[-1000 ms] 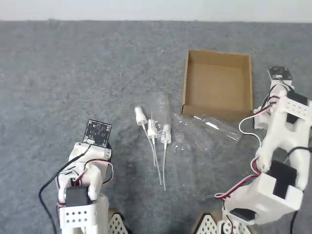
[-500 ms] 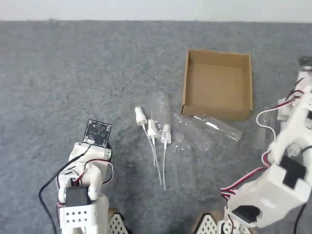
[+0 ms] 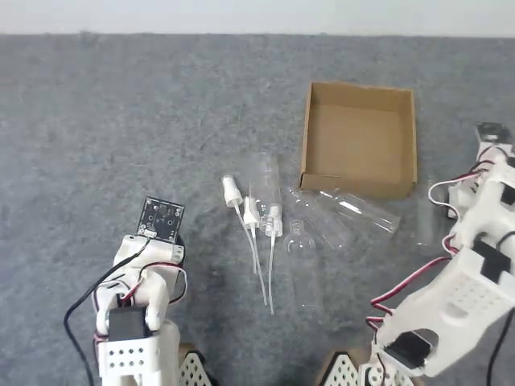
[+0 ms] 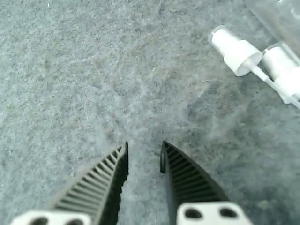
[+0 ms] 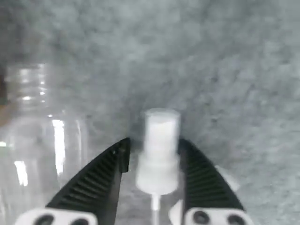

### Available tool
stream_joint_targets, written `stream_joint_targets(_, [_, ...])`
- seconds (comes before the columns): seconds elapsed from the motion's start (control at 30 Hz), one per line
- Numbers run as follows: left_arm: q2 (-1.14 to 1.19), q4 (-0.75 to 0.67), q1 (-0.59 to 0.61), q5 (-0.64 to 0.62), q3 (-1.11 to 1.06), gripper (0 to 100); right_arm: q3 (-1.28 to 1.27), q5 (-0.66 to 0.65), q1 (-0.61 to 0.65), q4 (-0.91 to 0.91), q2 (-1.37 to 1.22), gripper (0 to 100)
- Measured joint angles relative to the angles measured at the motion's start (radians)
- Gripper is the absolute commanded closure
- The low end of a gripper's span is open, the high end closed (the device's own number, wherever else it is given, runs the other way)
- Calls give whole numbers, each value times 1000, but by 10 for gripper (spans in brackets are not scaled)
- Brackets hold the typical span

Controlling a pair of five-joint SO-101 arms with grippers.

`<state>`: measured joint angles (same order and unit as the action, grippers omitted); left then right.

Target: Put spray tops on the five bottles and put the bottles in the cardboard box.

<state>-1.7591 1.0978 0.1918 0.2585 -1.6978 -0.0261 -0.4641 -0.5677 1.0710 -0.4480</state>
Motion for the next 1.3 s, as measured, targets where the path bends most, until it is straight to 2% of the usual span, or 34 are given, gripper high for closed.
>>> stream_joint_targets(0.23, [0, 0, 0, 0, 0, 900, 34, 0, -14, 17, -3, 993])
stream_joint_targets(0.57, [0, 0, 0, 0, 0, 900, 232, 0, -12, 290, 120, 993])
stream_joint_targets(0.7, [0, 0, 0, 0, 0, 900, 261, 2, 41, 404, 216, 993])
stream_joint_targets(0.93, [0, 0, 0, 0, 0, 900, 262, 123, 315, 537, 400, 993])
stream_joint_targets(1.13, [0, 0, 0, 0, 0, 900, 262, 322, 718, 569, 468, 993])
stream_joint_targets(1.3, [0, 0, 0, 0, 0, 900, 262, 470, 1025, 470, 465, 993])
